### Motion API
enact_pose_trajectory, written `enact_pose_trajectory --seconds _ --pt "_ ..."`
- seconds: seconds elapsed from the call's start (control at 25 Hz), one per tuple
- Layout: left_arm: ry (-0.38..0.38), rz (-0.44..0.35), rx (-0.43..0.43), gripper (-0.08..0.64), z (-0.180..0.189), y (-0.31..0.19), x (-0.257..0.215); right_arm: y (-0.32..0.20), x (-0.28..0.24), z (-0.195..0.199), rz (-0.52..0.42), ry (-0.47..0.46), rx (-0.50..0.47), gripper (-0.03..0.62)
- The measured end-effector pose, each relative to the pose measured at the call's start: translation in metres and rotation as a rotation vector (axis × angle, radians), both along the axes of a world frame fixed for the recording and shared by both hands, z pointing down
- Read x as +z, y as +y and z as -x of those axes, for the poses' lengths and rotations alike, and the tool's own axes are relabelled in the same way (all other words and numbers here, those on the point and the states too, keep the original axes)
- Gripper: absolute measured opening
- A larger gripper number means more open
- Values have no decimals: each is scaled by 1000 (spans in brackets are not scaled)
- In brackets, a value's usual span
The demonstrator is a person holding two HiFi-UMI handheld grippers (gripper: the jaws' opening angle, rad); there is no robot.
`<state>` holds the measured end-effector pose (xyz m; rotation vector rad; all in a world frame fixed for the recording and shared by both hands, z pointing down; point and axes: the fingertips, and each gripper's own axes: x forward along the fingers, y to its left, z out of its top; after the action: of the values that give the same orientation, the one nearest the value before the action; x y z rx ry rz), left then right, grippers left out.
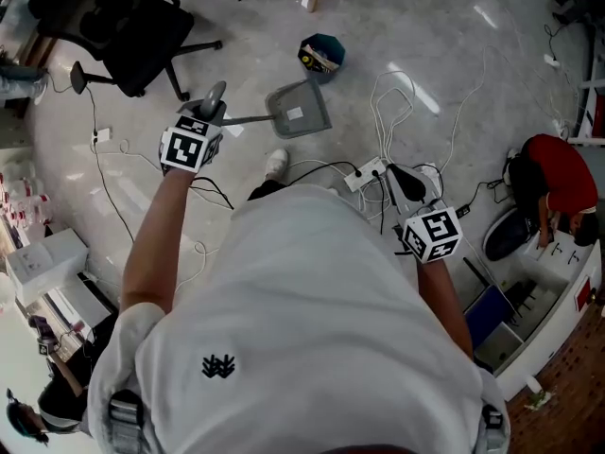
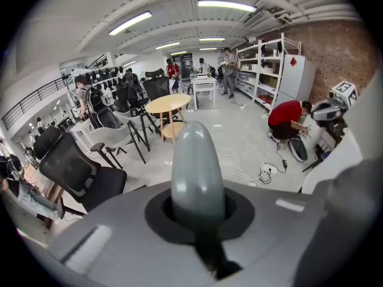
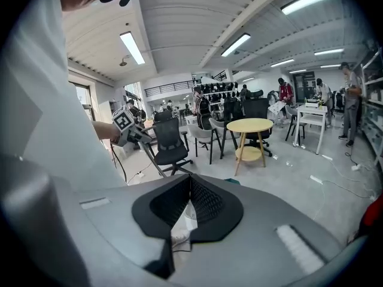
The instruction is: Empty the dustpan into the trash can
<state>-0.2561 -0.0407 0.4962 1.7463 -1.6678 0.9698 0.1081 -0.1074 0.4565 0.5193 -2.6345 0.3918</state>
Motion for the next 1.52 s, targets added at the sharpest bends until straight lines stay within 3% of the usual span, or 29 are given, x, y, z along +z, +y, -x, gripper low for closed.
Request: enact_pose_trajectory --seconds 0.44,1.0,1.52 --pt "59 26 76 58 37 3 22 0 -4 88 -8 20 -31 1" --pt "126 40 142 60 77 -7 32 4 -5 152 -31 61 17 0" --pt "103 62 259 61 117 -10 46 15 2 207 -26 67 92 0"
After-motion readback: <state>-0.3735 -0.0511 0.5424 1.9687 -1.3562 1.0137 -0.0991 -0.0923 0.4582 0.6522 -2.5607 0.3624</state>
